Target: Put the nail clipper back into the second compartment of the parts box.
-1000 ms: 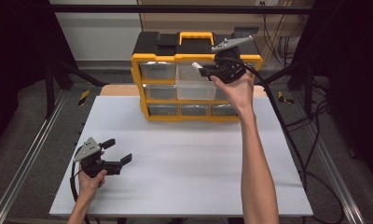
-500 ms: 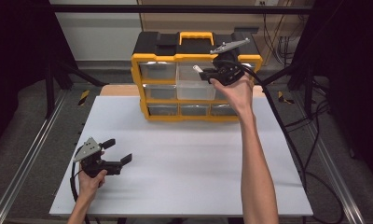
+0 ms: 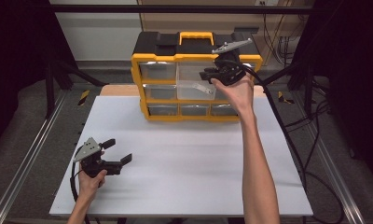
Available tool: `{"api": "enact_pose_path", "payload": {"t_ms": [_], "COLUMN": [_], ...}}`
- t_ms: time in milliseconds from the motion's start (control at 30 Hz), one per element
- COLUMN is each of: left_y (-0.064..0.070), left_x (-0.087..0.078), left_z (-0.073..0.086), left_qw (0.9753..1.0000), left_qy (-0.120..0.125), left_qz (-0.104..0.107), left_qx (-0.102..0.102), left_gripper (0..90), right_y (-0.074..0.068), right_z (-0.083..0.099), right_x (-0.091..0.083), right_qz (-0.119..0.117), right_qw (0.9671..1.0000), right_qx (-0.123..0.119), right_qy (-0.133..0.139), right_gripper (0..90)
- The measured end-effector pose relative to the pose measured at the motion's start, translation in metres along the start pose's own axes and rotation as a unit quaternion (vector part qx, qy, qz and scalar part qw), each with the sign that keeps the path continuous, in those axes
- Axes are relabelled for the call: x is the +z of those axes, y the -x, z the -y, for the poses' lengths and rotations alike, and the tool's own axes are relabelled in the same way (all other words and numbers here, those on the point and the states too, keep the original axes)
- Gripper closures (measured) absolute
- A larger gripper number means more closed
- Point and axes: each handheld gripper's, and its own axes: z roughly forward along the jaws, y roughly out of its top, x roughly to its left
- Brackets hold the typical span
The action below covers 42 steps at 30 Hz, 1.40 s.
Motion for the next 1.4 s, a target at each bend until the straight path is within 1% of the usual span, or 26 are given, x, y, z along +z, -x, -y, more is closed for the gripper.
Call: {"api": "enact_pose_path", "payload": {"t_ms": [67, 233, 333, 400, 500, 567, 633, 733, 900, 1067, 1133, 1300, 1400], "left_y": [0.0, 0.0, 0.0, 0.0, 0.0, 0.0, 0.001, 0.0, 0.001, 0.001, 0.001, 0.001, 0.001], "left_x": [0.0, 0.0, 0.0, 0.0, 0.0, 0.0, 0.0, 0.0, 0.001, 0.001, 0.001, 0.001, 0.002], "left_z": [0.0, 0.0, 0.0, 0.0, 0.0, 0.0, 0.0, 0.0, 0.0, 0.0, 0.0, 0.0, 0.001], "left_qw": [1.0, 1.0, 1.0, 1.0, 1.0, 1.0, 1.0, 1.0, 1.0, 1.0, 1.0, 1.0, 1.0], "left_qy": [0.0, -0.001, -0.001, -0.001, -0.001, -0.001, -0.001, -0.001, -0.002, -0.003, -0.004, -0.005, -0.005], "left_qz": [0.0, 0.0, 0.0, 0.0, 0.0, 0.0, 0.0, 0.0, 0.0, 0.0, 0.0, 0.0, 0.001], "left_qx": [0.0, 0.0, 0.001, 0.0, 0.001, 0.001, 0.001, 0.001, 0.002, 0.002, 0.003, 0.004, 0.004], "left_gripper": [3.6, 3.6, 3.6, 3.6, 3.6, 3.6, 3.6, 3.6, 3.6, 3.5, 3.5, 3.5, 3.4], "right_y": [0.0, -0.003, -0.007, -0.01, -0.015, -0.018, -0.02, -0.022, -0.025, -0.028, -0.029, -0.031, -0.033], "right_z": [0.0, 0.0, -0.001, -0.001, -0.001, 0.0, 0.002, 0.007, 0.018, 0.033, 0.04, 0.057, 0.069], "right_x": [-0.003, -0.011, -0.017, -0.021, -0.027, -0.029, -0.031, -0.034, -0.04, -0.048, -0.051, -0.058, -0.061], "right_qz": [0.002, -0.001, -0.001, 0.001, 0.011, 0.017, 0.02, 0.019, 0.016, 0.008, 0.003, 0.001, -0.007], "right_qw": [0.9999, 0.9993, 0.9982, 0.9973, 0.9958, 0.9949, 0.9943, 0.994, 0.9925, 0.9912, 0.9908, 0.9902, 0.9893], "right_qx": [-0.003, -0.003, -0.002, -0.002, -0.002, -0.001, 0.001, 0.002, 0.007, 0.006, 0.009, 0.012, 0.019], "right_qy": [0.01, 0.038, 0.06, 0.074, 0.091, 0.099, 0.105, 0.108, 0.121, 0.132, 0.135, 0.139, 0.144], "right_gripper": [69.3, 56.7, 49.5, 42.1, 31.2, 22.0, 16.6, 11.3, 6.3, 5.5, 4.7, 3.5, 3.5]}}
